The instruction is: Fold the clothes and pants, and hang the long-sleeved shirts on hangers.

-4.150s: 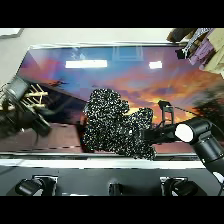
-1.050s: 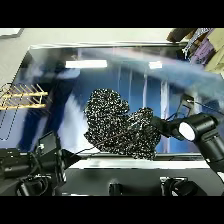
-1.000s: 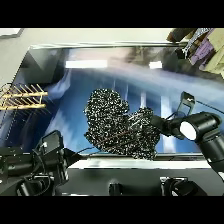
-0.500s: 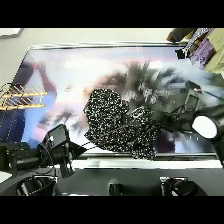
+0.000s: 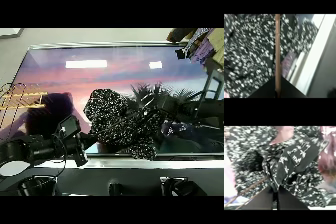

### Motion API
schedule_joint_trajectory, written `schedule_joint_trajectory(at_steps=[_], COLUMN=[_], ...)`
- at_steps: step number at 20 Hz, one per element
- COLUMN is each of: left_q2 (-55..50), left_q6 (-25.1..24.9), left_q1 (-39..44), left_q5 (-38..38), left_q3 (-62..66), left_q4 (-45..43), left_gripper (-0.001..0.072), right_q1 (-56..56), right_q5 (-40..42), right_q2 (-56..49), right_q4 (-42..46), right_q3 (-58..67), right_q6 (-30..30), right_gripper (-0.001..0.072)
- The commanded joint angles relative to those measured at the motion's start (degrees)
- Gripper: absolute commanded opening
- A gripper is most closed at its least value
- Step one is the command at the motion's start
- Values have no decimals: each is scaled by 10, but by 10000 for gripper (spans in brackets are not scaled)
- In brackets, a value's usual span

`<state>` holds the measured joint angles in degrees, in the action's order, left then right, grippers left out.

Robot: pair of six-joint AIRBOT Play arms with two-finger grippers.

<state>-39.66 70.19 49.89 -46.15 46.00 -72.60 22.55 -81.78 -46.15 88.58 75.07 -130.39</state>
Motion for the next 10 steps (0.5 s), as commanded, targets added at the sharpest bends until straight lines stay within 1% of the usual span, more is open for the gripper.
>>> schedule_joint_trajectory(at_steps=[1,4,6,10], left_q2=[-24,-38,-43,-46], left_q6=[-4,-4,-17,-19], left_q1=[0,0,0,2], left_q5=[83,112,113,113], left_q3=[0,0,0,0], left_q4=[7,30,43,43], left_gripper=[17,17,17,17], right_q1=[0,0,0,0], right_q5=[-7,-2,13,47], right_q2=[0,0,0,0], right_q4=[-35,-44,-53,-50], right_q3=[30,30,30,30], right_q6=[-14,-14,-14,-14], right_gripper=[26,26,26,26])
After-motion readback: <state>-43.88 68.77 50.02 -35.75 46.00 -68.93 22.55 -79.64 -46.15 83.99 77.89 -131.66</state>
